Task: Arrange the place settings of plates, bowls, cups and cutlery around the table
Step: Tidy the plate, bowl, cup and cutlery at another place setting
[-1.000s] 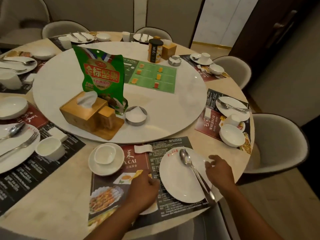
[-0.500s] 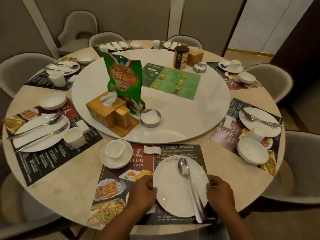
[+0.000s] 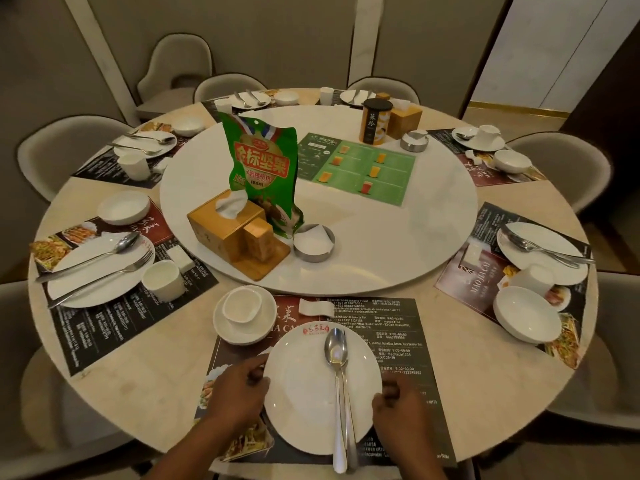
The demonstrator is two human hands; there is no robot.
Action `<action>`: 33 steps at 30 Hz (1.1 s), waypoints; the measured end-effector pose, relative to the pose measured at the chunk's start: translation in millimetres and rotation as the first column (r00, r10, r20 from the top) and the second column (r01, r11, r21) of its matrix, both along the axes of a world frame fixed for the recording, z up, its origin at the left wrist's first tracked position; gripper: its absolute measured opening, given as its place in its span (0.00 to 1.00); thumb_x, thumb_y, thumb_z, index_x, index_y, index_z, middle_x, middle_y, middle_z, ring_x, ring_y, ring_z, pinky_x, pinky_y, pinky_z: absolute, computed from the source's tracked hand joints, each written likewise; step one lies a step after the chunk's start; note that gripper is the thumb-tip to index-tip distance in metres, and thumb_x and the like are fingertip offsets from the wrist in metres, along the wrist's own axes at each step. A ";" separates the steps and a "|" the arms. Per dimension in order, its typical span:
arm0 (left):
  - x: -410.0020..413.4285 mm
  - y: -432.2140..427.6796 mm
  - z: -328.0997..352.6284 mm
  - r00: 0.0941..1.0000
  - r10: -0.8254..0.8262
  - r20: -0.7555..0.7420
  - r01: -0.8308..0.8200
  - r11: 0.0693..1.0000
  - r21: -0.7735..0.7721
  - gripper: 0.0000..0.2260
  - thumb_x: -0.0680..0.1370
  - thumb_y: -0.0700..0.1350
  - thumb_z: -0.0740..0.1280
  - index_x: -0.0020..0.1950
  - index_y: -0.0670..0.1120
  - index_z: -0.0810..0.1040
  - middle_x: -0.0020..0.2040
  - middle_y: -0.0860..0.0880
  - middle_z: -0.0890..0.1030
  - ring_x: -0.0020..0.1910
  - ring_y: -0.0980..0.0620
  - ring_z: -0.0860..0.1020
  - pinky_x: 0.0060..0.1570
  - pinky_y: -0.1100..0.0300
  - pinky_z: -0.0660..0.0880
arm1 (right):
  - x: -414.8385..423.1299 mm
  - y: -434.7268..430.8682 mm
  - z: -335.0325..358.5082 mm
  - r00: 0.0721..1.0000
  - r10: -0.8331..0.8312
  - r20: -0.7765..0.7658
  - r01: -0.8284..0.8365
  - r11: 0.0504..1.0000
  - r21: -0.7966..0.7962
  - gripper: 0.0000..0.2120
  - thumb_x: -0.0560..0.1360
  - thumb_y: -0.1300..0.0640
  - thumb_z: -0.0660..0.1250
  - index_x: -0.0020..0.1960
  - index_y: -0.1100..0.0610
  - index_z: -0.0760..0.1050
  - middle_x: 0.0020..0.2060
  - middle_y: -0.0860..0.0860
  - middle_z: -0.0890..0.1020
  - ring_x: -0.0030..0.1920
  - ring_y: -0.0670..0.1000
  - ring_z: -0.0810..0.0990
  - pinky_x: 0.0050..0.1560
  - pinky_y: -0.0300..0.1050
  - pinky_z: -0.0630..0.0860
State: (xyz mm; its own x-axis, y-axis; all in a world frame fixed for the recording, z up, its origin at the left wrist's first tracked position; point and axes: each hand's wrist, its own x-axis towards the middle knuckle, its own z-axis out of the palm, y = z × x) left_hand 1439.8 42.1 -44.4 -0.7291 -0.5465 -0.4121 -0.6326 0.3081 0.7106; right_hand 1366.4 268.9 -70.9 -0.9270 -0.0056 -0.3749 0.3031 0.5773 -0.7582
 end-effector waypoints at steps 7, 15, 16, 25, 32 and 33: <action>-1.4 -1.0 -1.4 1.000 0.008 -0.012 -0.008 1.000 0.005 0.19 0.79 0.40 0.66 0.67 0.55 0.76 0.51 0.55 0.78 0.51 0.53 0.75 0.60 0.54 0.73 | -3.8 3.9 5.2 0.998 0.059 -0.023 -0.057 0.996 0.069 0.10 0.73 0.64 0.67 0.42 0.49 0.73 0.34 0.47 0.80 0.35 0.46 0.78 0.39 0.42 0.76; -4.4 -3.7 -7.1 1.000 0.011 0.022 -0.012 1.000 0.004 0.18 0.79 0.43 0.66 0.68 0.57 0.75 0.61 0.51 0.80 0.52 0.54 0.75 0.62 0.52 0.74 | -87.1 -30.9 29.8 0.901 0.365 -0.236 -0.312 0.921 0.233 0.10 0.78 0.57 0.65 0.56 0.53 0.80 0.48 0.49 0.83 0.48 0.50 0.81 0.46 0.43 0.76; -4.1 -3.3 -7.5 1.000 0.005 0.026 -0.005 1.000 -0.003 0.18 0.80 0.44 0.65 0.69 0.58 0.74 0.60 0.52 0.81 0.52 0.54 0.75 0.62 0.52 0.74 | -100.8 -40.6 28.0 0.878 0.423 -0.224 -0.365 0.895 0.258 0.11 0.78 0.56 0.65 0.58 0.52 0.80 0.50 0.49 0.83 0.49 0.50 0.81 0.50 0.46 0.77; 4.9 0.2 -7.4 0.998 0.045 0.036 -0.045 0.999 -0.018 0.14 0.80 0.49 0.64 0.66 0.57 0.75 0.60 0.51 0.82 0.54 0.51 0.79 0.62 0.51 0.74 | -145.2 -95.5 11.7 0.652 0.754 -0.074 -0.594 0.569 0.569 0.18 0.76 0.48 0.67 0.65 0.46 0.77 0.58 0.52 0.82 0.57 0.55 0.78 0.52 0.48 0.77; 5.5 1.7 -9.0 0.998 0.057 0.026 -0.056 0.998 -0.015 0.13 0.80 0.48 0.65 0.64 0.58 0.75 0.47 0.58 0.79 0.44 0.59 0.77 0.54 0.58 0.76 | -151.0 -106.0 18.2 0.493 0.865 -0.088 -0.579 0.402 0.709 0.18 0.75 0.45 0.67 0.65 0.43 0.76 0.58 0.51 0.80 0.58 0.55 0.78 0.48 0.47 0.71; 5.5 2.3 -9.7 0.998 0.059 0.022 -0.059 0.998 -0.013 0.13 0.80 0.48 0.65 0.64 0.58 0.75 0.47 0.58 0.79 0.43 0.59 0.77 0.52 0.60 0.76 | -150.6 -107.3 19.1 0.478 0.875 -0.081 -0.582 0.384 0.717 0.19 0.76 0.45 0.68 0.66 0.43 0.75 0.59 0.51 0.80 0.59 0.55 0.77 0.50 0.47 0.72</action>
State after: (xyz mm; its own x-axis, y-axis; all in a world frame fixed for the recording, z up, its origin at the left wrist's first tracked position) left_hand 1445.3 44.4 -54.1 -0.6860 -0.5935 -0.4208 -0.6658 0.2788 0.6921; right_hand 1215.8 161.7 -51.8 -0.6860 -0.7026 -0.1890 -0.6902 0.7107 -0.1362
